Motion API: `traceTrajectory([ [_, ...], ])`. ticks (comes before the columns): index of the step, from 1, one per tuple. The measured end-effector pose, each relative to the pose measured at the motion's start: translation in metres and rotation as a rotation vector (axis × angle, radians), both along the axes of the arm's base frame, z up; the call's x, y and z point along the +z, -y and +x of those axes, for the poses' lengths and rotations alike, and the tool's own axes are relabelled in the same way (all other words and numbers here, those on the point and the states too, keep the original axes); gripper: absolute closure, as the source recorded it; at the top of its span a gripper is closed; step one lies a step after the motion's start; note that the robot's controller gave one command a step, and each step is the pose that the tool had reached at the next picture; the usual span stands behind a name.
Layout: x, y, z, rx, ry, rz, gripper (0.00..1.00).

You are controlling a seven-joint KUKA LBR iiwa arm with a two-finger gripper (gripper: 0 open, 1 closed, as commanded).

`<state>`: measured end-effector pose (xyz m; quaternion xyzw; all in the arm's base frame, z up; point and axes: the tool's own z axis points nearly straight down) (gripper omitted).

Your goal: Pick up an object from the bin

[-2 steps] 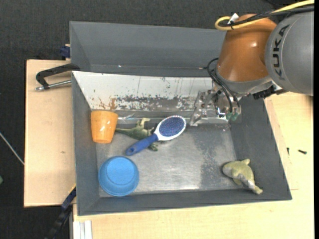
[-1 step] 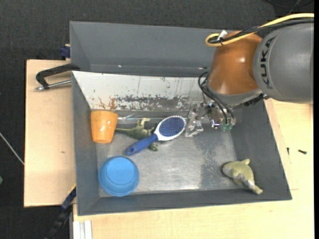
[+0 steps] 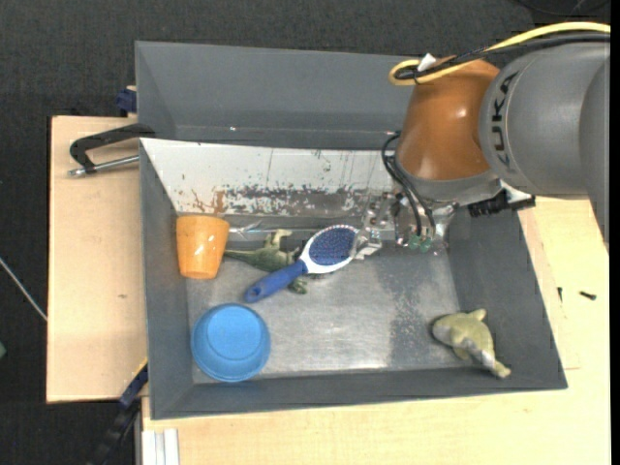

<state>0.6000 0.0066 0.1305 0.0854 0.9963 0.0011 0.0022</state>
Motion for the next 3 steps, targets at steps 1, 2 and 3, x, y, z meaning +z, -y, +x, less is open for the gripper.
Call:
traceTrajectory([
  [1, 0.026, 0.003, 0.002, 0.014, 0.005, -0.002, 1.0],
  [2, 0.045, 0.006, 0.002, -0.021, 0.004, 0.0, 1.0],
  [3, -0.018, 0.002, 0.003, 0.219, -0.004, -0.002, 1.0],
])
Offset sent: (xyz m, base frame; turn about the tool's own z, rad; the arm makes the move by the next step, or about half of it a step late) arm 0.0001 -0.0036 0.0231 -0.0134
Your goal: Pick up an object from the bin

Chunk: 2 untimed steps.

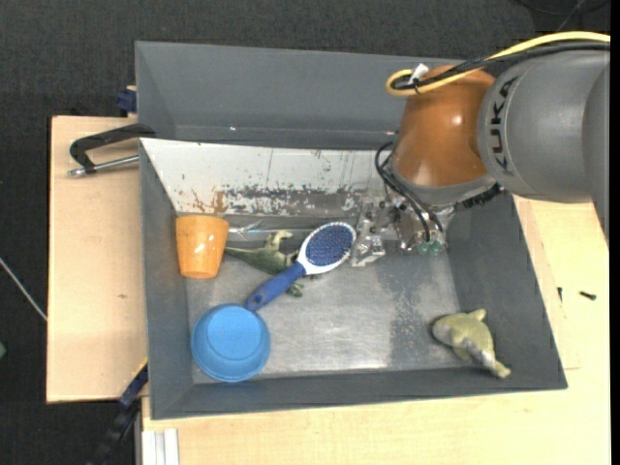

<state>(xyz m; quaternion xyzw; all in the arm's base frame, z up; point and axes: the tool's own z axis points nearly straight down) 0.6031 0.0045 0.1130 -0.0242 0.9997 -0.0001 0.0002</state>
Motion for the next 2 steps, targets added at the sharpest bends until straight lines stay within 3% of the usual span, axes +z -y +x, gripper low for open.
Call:
traceTrajectory([
  [1, 0.024, -0.001, -0.001, 0.0, 0.008, 0.001, 1.0],
  [2, 0.081, -0.007, -0.001, -0.031, 0.013, 0.002, 1.0],
])
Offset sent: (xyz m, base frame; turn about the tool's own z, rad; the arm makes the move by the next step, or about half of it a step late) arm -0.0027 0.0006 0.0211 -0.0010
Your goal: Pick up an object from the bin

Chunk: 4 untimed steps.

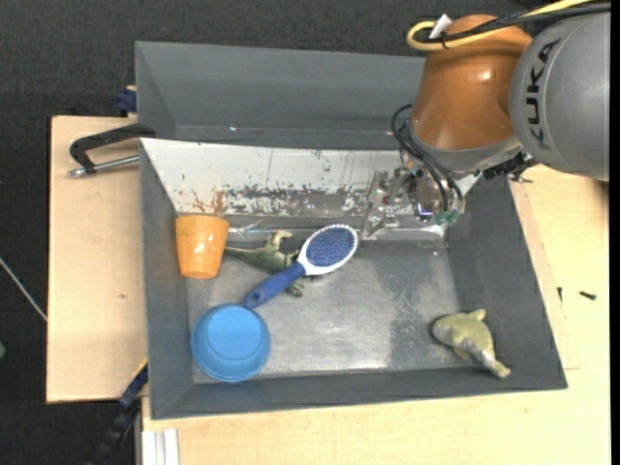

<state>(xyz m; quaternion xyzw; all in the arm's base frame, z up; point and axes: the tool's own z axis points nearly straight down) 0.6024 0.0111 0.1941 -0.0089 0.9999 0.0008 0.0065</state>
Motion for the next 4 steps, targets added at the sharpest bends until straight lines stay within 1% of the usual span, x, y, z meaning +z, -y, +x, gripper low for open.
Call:
traceTrajectory([
  [1, -0.004, 0.0, -0.001, 0.0, -0.007, 0.0, 0.0],
  [2, -0.115, -0.027, -0.004, 0.041, -0.001, 0.001, 0.0],
  [3, -0.112, -0.026, -0.004, 0.04, -0.002, 0.0, 1.0],
  [4, 0.01, -0.022, -0.012, 0.041, 0.0, -0.001, 1.0],
])
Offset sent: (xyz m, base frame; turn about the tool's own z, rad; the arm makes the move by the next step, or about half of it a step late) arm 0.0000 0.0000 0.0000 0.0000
